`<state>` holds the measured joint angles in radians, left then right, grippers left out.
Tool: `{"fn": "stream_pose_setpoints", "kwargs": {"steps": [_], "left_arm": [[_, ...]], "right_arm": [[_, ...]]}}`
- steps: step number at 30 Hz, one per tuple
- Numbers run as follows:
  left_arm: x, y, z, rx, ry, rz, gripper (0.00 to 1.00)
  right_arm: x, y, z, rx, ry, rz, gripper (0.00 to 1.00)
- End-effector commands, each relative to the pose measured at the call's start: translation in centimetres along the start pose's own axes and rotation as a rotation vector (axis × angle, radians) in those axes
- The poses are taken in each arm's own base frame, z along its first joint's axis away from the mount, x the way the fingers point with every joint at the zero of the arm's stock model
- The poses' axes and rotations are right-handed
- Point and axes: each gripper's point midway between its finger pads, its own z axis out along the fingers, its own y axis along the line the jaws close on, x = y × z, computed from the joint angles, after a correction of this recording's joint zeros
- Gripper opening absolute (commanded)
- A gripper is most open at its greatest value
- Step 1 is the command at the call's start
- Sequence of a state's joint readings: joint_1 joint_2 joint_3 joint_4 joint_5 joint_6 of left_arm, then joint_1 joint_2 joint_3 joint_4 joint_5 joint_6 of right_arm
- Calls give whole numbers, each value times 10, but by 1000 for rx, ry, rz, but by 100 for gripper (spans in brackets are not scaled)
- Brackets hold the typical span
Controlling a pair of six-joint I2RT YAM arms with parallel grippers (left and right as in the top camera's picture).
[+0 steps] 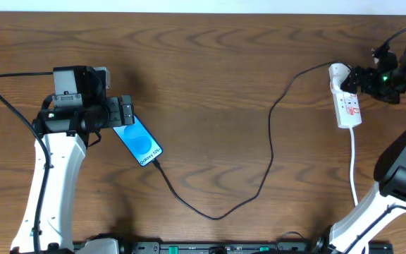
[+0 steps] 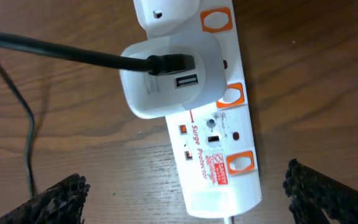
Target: Plug charger to phone and switch on socket
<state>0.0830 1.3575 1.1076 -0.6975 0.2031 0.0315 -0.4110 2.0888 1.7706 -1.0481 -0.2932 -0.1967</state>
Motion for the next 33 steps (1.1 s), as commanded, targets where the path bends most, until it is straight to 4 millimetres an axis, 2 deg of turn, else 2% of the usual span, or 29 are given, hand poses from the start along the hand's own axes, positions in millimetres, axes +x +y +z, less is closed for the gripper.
{"fn": "stream_pose_setpoints", "kwargs": {"steps": [1,8,14,20,33], "left_arm": [[-7,1,-5,-13,-23,20,98],[-7,1,-5,-13,-23,20,98],[-7,1,-5,-13,-23,20,98],[-7,1,-5,-13,-23,20,98],[-7,1,-5,-13,-23,20,98]], "right_arm": [[-5,-4,6,-4,-4,-40,99],[-3,5,22,-86,9,-119,99],[-2,10,25,-116,7,-148,99],[-6,9,27,-113,-6,-161,99],[-6,9,47,-136,4,-160,99]]}}
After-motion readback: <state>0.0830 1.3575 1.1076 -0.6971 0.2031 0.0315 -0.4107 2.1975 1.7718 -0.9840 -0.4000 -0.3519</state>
